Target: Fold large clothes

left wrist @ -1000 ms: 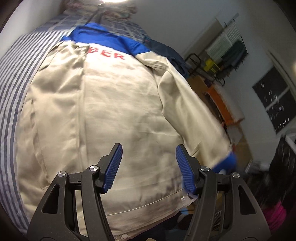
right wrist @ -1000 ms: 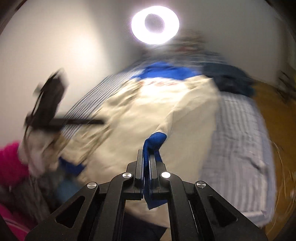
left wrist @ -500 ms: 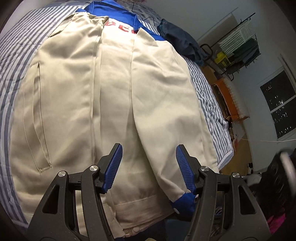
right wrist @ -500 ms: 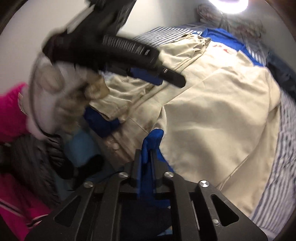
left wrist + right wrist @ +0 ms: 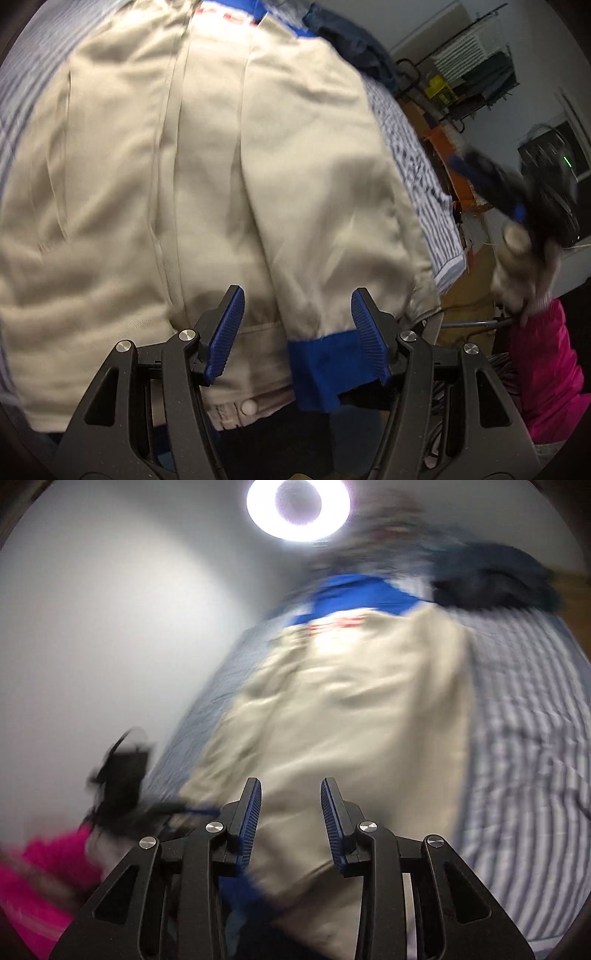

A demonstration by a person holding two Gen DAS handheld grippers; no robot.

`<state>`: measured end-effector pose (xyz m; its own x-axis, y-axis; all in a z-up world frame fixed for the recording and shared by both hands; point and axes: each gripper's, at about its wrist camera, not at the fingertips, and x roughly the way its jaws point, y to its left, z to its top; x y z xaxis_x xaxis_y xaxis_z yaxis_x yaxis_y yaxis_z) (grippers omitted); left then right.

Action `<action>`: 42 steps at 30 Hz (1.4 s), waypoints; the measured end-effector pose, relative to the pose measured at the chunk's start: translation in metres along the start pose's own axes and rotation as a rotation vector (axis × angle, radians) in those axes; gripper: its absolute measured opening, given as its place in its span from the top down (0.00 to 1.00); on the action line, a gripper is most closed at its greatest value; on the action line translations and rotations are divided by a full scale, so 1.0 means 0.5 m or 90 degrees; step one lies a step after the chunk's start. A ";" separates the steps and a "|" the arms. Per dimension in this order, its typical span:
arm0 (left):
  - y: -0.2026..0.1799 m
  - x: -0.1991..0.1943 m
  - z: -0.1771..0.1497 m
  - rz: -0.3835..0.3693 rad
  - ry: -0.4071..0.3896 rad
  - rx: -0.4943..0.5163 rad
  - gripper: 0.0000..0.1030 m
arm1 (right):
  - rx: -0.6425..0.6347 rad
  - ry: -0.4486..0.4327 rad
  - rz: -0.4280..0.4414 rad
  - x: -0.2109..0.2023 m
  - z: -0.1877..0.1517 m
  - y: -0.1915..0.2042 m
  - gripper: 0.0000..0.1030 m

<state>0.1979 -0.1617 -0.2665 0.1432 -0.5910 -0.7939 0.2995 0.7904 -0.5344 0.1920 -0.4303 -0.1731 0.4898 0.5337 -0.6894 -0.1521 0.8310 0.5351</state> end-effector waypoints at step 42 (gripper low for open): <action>-0.006 0.017 -0.016 -0.123 0.048 -0.047 0.61 | 0.126 0.186 0.056 0.118 -0.126 -0.027 0.70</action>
<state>0.1906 -0.1675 -0.2738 0.0173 -0.7211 -0.6926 0.2443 0.6747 -0.6964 0.1691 -0.4003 -0.2518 0.2126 0.6478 -0.7315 0.0006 0.7486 0.6631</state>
